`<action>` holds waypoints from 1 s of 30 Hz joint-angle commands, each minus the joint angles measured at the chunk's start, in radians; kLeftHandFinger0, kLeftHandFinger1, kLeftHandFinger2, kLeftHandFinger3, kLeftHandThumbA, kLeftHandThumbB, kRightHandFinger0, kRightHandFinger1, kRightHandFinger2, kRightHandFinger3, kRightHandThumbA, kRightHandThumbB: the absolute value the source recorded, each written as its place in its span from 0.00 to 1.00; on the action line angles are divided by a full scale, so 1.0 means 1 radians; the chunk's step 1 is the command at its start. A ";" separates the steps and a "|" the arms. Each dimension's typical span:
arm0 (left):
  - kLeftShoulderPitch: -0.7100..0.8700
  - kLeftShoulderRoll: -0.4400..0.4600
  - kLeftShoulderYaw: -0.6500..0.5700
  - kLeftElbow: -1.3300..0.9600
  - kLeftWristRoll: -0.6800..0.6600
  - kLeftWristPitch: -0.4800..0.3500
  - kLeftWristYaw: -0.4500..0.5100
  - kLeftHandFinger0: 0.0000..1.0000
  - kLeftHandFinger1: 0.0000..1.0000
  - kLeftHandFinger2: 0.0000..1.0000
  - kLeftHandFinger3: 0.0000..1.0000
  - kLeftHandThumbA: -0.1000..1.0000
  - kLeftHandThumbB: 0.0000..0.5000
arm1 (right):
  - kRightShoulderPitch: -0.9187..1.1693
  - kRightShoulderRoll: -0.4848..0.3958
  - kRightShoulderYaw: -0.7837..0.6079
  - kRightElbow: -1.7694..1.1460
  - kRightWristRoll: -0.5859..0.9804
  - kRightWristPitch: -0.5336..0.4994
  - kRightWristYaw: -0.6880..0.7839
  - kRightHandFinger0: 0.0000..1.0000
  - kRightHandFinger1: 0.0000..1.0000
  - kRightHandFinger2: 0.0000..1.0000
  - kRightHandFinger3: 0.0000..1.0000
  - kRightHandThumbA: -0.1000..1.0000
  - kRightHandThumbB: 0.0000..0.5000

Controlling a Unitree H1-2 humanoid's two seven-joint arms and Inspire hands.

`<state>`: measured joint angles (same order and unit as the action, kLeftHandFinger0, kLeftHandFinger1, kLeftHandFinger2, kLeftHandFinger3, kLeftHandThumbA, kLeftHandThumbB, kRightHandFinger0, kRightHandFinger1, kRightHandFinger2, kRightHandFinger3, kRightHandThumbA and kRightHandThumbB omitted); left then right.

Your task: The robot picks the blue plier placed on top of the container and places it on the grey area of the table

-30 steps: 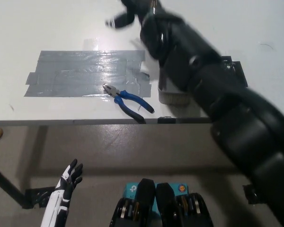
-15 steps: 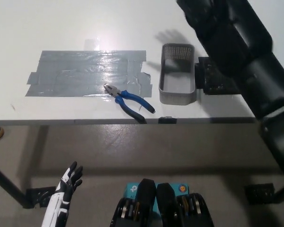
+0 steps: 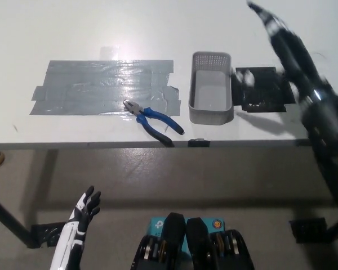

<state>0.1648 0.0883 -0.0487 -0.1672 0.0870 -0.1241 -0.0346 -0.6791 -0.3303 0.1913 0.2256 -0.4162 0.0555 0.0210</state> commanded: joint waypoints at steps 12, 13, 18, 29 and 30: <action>-0.204 -0.002 0.029 0.012 -0.037 0.017 0.004 1.00 1.00 1.00 1.00 1.00 0.00 | 0.427 -0.007 -0.281 -0.973 0.618 0.160 -0.012 1.00 1.00 1.00 1.00 0.89 0.33; -0.206 -0.003 0.030 0.010 -0.041 0.019 0.003 1.00 1.00 1.00 1.00 1.00 0.00 | 0.459 0.021 -0.256 -0.953 0.622 0.142 -0.007 1.00 1.00 1.00 1.00 0.89 0.30; -0.182 -0.003 0.032 -0.002 -0.033 0.019 0.007 1.00 1.00 1.00 1.00 1.00 0.00 | 0.623 0.154 -0.126 -0.801 0.497 0.027 0.017 1.00 1.00 1.00 1.00 0.92 0.11; -0.114 0.005 0.041 -0.023 -0.052 0.007 -0.006 1.00 1.00 1.00 1.00 1.00 0.00 | 0.779 0.249 -0.087 -0.491 0.423 -0.139 0.051 1.00 1.00 1.00 1.00 0.94 0.08; -0.108 0.007 0.043 -0.025 -0.054 0.007 -0.006 1.00 1.00 1.00 1.00 1.00 0.00 | 0.782 0.252 -0.085 -0.482 0.422 -0.143 0.054 1.00 1.00 1.00 1.00 0.94 0.09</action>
<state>0.0405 0.0889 -0.0173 -0.1533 0.0603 -0.1009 -0.0349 0.0991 -0.0874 0.1005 -0.2797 -0.0262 0.0214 0.0552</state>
